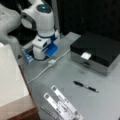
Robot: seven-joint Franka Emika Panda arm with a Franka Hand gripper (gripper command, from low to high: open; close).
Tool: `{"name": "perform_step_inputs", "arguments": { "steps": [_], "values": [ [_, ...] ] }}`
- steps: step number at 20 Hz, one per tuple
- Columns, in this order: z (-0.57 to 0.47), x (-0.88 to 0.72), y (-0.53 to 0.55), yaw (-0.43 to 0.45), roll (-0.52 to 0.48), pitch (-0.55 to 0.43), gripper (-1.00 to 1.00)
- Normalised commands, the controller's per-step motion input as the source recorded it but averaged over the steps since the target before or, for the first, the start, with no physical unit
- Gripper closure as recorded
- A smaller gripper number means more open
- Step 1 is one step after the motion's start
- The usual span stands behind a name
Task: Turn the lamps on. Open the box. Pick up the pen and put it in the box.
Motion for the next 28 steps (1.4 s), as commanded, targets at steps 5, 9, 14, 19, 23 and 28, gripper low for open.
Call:
{"name": "perform_step_inputs", "arguments": {
  "steps": [5,9,14,19,23,28],
  "values": [
    [-0.35,-0.45,0.03,-0.074,0.086,-0.358,1.0],
    [-0.44,-0.45,-0.03,-0.069,0.075,-0.372,1.0],
    [-0.42,-0.46,-0.09,-0.05,0.093,-0.385,1.0],
    [-0.34,-0.51,-0.12,-0.003,0.104,-0.382,1.0],
    [-0.31,-0.56,-0.15,0.059,0.122,-0.381,1.0],
    [-0.32,-0.61,-0.2,0.099,0.146,-0.38,1.0]
  ]
}}
